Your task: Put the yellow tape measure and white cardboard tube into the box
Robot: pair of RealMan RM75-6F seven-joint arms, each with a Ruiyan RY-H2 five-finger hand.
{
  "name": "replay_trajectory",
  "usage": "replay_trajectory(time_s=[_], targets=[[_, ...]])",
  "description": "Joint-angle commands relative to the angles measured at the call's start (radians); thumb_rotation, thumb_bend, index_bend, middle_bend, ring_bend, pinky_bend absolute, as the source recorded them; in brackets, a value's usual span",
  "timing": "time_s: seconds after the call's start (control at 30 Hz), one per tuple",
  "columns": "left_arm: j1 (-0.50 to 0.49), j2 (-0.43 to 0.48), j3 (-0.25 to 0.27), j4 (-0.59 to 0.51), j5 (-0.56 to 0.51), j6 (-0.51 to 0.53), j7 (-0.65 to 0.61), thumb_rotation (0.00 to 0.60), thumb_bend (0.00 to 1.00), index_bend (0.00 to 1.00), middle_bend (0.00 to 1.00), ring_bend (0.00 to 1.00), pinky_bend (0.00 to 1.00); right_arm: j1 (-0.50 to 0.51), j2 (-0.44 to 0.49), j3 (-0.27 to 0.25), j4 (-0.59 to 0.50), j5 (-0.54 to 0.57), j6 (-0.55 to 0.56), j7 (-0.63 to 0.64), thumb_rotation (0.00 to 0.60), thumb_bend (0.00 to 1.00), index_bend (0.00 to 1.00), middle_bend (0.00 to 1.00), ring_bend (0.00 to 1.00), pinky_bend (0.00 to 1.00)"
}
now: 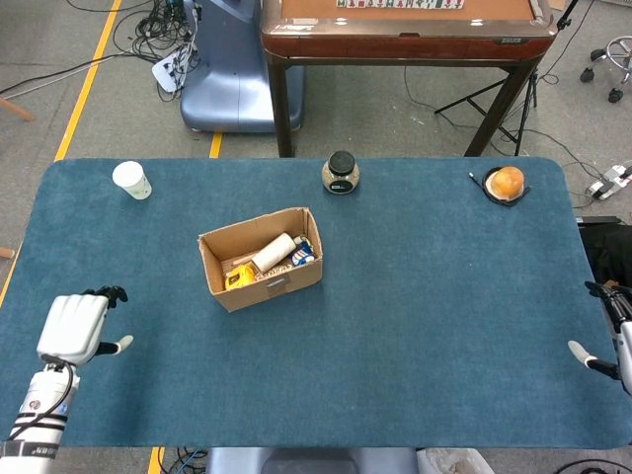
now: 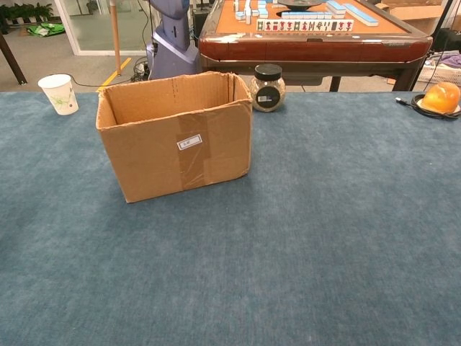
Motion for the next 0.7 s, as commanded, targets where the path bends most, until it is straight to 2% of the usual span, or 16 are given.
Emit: replay_trajectory(time_s=[0.03, 0.17, 0.3, 0.5, 0.7], targets=[[0.094, 0.003, 0.072, 0.032, 0.129, 0.048, -0.098, 0.6, 0.13, 0.41, 0.45, 0.42, 0.65, 0.006, -0.015, 0.013, 0.003, 0.03, -0.012, -0.031, 0.6, 0.11, 0.22, 0.3, 0.19, 0.43], [0.174, -0.01, 0.115, 0.099, 0.221, 0.079, -0.166, 0.6, 0.13, 0.41, 0.44, 0.38, 0.55, 0.014, -0.024, 0.018, 0.004, 0.047, -0.027, -0.048, 0.6, 0.11, 0.23, 0.3, 0.19, 0.43], [0.234, -0.027, 0.121, 0.177, 0.27, 0.114, -0.232, 0.6, 0.13, 0.41, 0.42, 0.35, 0.48, 0.02, -0.03, 0.02, 0.008, 0.055, -0.039, -0.061, 0.6, 0.11, 0.23, 0.3, 0.2, 0.43], [0.274, -0.027, 0.096, 0.249, 0.277, 0.102, -0.334, 0.6, 0.13, 0.43, 0.42, 0.34, 0.46, 0.028, -0.036, 0.026, 0.015, 0.078, -0.059, -0.066, 0.6, 0.11, 0.23, 0.3, 0.2, 0.43], [0.285, -0.034, 0.075, 0.273, 0.271, 0.057, -0.345, 0.6, 0.13, 0.43, 0.41, 0.34, 0.46, 0.043, -0.038, 0.031, 0.023, 0.093, -0.09, -0.063, 0.6, 0.11, 0.23, 0.3, 0.2, 0.43]])
